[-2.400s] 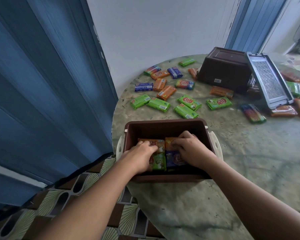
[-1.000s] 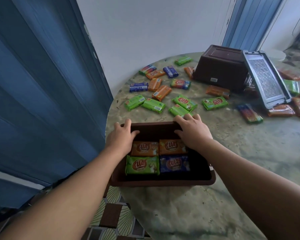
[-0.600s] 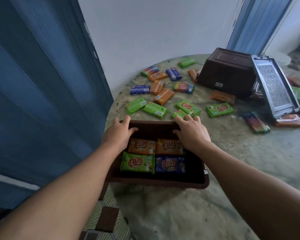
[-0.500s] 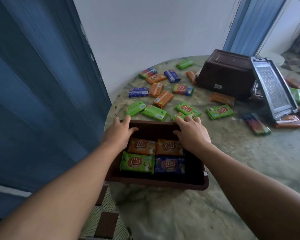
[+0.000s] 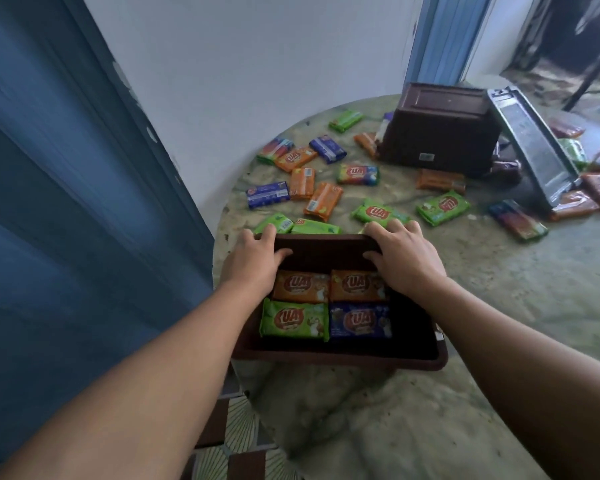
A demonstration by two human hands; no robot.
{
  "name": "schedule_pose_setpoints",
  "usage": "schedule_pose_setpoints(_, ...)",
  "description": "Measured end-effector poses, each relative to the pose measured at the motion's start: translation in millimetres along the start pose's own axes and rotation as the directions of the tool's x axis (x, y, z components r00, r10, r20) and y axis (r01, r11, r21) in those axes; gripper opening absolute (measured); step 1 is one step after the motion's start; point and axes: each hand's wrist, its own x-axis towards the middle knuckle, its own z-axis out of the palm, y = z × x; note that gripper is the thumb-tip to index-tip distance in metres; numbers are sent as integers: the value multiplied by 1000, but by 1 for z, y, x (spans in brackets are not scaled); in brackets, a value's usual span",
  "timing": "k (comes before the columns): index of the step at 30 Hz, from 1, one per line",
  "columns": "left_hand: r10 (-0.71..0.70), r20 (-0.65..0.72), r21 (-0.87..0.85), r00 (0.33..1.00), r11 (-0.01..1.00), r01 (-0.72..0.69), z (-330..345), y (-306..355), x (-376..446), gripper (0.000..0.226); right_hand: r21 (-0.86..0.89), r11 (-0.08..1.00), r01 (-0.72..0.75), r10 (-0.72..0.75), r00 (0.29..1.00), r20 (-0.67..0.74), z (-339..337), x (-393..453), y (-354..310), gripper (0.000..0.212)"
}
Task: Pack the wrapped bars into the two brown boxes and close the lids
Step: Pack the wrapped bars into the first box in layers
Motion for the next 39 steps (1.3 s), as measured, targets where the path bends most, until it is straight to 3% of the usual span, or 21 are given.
schedule_pose_setpoints(6, 51, -79, 76, 996, 996, -45, -1, 0, -4, 50, 30, 1000, -4, 4, 1000, 1, 1, -2, -1, 38)
schedule_pose_setpoints(9, 247, -208, 158, 946, 963, -217, -6, 3, -3, 50, 90, 996, -21, 23, 999, -30, -4, -6, -1, 42)
schedule_pose_setpoints(11, 351, -274, 117, 895, 936, -331, -11, 10, 2, 50, 183, 982, -52, 63, 996, -58, -6, -7, -1, 48)
schedule_pose_setpoints(13, 365, -286, 29, 886, 927, -373, -19, 23, 13, 45, 296, 951, -84, 109, 992, -68, -9, 0, 1, 44)
schedule_pose_setpoints(17, 308, -102, -111, 946, 942, -318, -28, 48, 45, 27, 426, 895, -130, 164, 985, -45, -16, 36, 14, 35)
schedule_pose_setpoints(22, 244, 101, -224, 964, 950, -217, -28, 68, 90, 16, 314, 927, -205, 146, 968, 201, -27, 77, 24, 30)
schedule_pose_setpoints(26, 283, 286, -118, 915, 958, -260, -22, 78, 116, 26, 136, 968, -211, 149, 919, 364, -21, 92, 25, 35)
schedule_pose_setpoints(29, 310, 422, 76, 852, 924, -375, -11, 86, 134, 53, 113, 960, -255, 181, 878, 442, -17, 104, 29, 44)
schedule_pose_setpoints(31, 298, 492, 181, 818, 884, -431, -1, 88, 142, 58, 118, 951, -287, 201, 860, 470, -12, 110, 34, 53)
schedule_pose_setpoints(39, 313, 503, 239, 806, 846, -477, 29, 83, 151, 55, -6, 959, -282, 247, 830, 501, 14, 125, 45, 49)
